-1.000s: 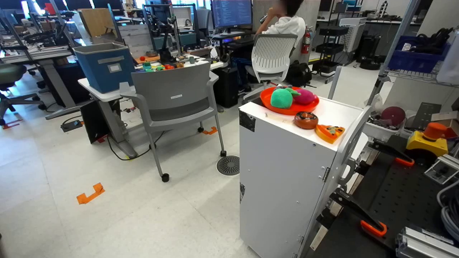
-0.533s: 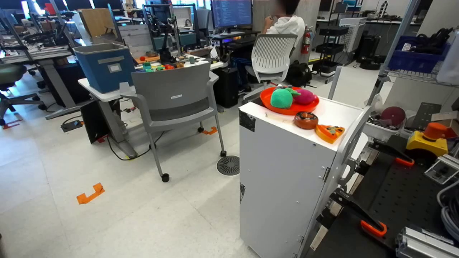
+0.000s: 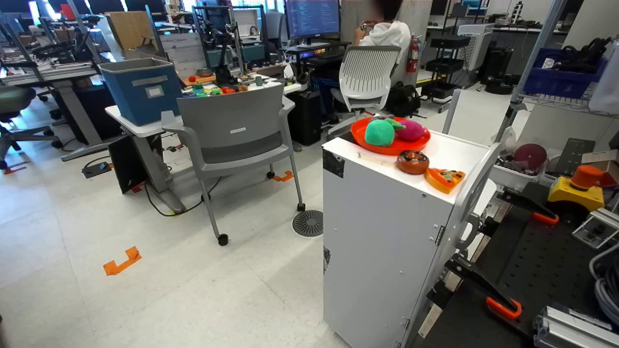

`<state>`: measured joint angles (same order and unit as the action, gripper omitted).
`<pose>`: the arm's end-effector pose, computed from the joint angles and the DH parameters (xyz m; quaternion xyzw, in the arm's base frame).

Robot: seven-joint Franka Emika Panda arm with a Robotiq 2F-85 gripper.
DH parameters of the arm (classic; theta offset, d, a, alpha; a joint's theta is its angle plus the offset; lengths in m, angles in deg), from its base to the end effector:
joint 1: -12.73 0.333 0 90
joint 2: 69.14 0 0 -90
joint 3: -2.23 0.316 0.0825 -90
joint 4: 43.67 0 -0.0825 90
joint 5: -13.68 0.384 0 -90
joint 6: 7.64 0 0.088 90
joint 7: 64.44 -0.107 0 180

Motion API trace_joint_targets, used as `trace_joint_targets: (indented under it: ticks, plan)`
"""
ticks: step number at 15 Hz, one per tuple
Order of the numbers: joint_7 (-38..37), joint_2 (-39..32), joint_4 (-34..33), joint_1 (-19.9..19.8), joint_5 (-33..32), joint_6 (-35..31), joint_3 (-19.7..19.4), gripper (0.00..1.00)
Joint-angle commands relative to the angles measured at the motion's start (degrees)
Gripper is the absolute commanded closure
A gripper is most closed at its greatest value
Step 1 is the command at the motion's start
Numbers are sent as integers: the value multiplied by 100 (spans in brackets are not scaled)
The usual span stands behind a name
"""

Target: Place the green plush toy inside the sink

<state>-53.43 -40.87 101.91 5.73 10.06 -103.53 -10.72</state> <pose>0.3235 -0.1232 0.4111 -0.9805 0.0444 0.1784 0.0696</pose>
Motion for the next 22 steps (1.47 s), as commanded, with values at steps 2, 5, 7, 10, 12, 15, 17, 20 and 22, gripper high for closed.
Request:
trace_joint_targets:
  ticks: [2, 5, 7, 10, 12, 15, 17, 20, 22]
  plan:
    - [-221, -54, -43, -97, 38, -299, 100, 0]
    - [-384, -129, -80, -91, 14, -535, 144, 0]
    - [-548, -207, -134, -84, 42, -736, 189, 0]
    - [-881, -420, -312, -58, 64, -955, 314, 0]
    - [-1123, -569, -458, -44, 12, -1078, 436, 0]
    - [-1455, -843, -738, -19, -3, -1190, 605, 0]
    - [-1681, -1013, -859, -1, -28, -1489, 719, 0]
    - [-1810, -1285, -1041, 57, 50, -1825, 820, 0]
    - [-1911, -1415, -1083, 89, 98, -2160, 860, 0]
